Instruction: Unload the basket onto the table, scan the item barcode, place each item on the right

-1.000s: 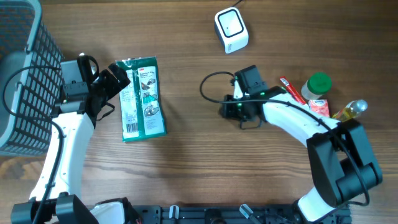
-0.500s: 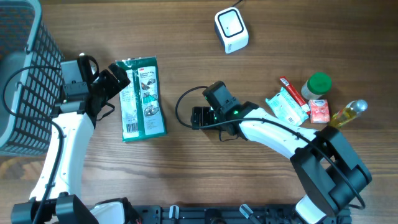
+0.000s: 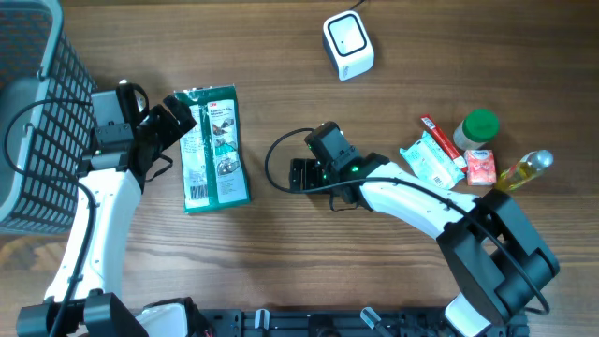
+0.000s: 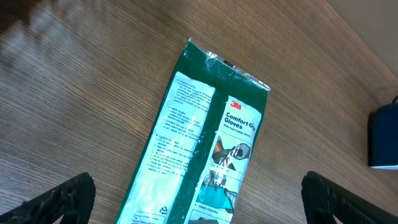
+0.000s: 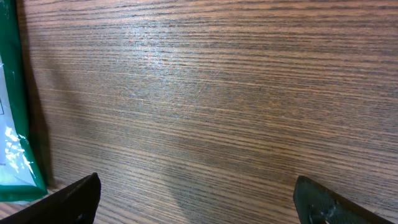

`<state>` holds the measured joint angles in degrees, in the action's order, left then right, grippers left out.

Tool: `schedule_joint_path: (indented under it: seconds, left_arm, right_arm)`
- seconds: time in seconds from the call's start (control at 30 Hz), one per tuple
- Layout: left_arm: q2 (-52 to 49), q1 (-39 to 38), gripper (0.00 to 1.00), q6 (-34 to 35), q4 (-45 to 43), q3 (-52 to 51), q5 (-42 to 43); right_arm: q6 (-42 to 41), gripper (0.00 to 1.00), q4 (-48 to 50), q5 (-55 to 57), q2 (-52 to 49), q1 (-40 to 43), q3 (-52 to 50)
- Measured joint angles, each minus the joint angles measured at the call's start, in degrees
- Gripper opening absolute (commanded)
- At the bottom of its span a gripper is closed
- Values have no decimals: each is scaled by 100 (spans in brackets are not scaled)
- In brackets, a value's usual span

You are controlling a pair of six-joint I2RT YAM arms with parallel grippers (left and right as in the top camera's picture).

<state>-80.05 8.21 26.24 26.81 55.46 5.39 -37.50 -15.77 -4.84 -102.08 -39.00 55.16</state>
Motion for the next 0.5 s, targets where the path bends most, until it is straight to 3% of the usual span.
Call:
schedule_joint_path:
  seconds: [0.5]
  left_arm:
    - [0,0,100,0,-487,0,15]
  right_arm:
    - [0,100,-81,127,0,0,-7]
